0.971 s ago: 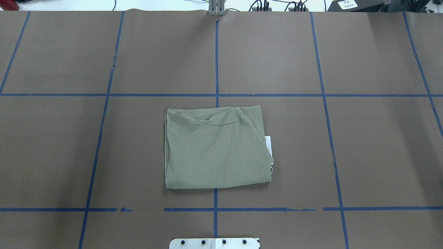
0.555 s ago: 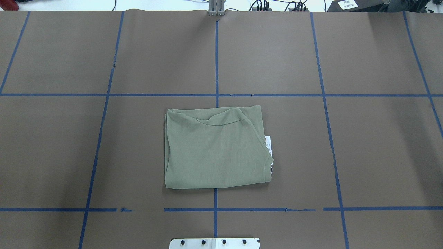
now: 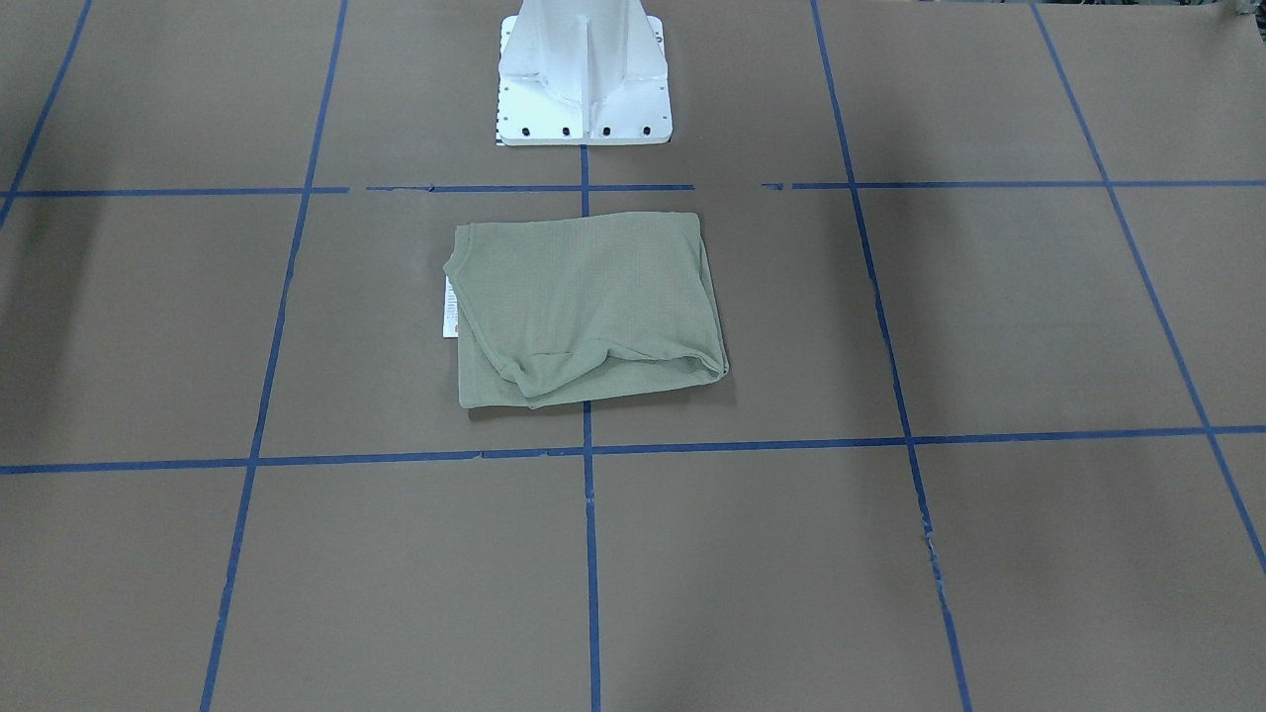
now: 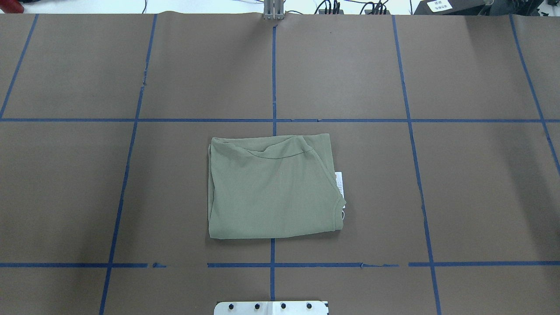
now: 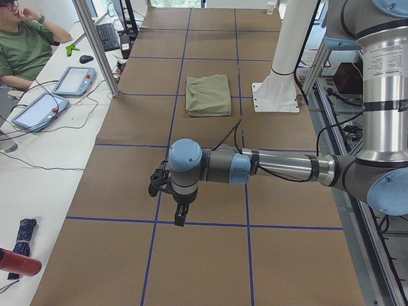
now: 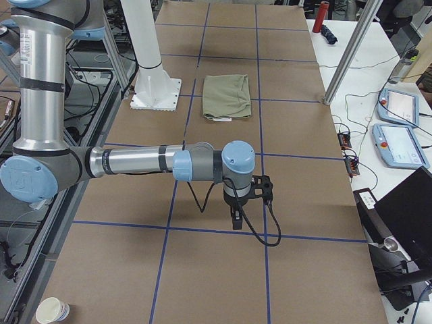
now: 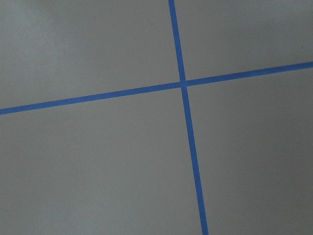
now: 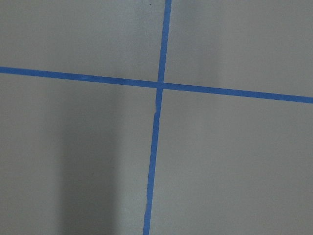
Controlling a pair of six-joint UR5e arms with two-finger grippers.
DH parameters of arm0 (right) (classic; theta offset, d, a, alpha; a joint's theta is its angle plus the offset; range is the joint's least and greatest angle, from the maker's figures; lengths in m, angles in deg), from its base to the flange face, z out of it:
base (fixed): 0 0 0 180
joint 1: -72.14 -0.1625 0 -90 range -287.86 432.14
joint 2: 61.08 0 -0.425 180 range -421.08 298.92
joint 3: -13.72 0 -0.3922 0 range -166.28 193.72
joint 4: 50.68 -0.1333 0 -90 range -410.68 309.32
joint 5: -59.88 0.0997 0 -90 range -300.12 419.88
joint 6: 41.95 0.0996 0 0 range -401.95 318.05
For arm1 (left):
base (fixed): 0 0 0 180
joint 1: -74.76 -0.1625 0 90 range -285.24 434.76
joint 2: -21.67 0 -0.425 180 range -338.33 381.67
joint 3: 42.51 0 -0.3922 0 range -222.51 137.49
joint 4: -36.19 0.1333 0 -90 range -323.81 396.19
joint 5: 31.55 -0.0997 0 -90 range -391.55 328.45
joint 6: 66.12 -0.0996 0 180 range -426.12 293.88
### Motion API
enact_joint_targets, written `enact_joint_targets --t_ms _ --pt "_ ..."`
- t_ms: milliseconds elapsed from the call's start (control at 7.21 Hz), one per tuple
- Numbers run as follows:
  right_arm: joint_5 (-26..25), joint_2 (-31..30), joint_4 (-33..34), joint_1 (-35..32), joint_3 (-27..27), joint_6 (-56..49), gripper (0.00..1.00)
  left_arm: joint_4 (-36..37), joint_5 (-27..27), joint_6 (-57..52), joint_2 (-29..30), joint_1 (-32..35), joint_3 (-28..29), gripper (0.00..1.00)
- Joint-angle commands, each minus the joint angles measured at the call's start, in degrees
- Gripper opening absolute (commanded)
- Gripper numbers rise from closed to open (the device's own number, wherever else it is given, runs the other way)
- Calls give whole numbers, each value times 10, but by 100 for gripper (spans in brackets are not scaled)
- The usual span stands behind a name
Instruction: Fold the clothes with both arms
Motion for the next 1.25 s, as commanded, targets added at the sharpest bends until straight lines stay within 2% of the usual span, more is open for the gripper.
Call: enact_joint_targets --t_ms 0,1110 --pt "0 0 0 0 0 0 100 0 0 0 -1 0 -3 100" --pt "0 0 -3 0 -1 -1 100 0 -1 0 -4 1 -13 100"
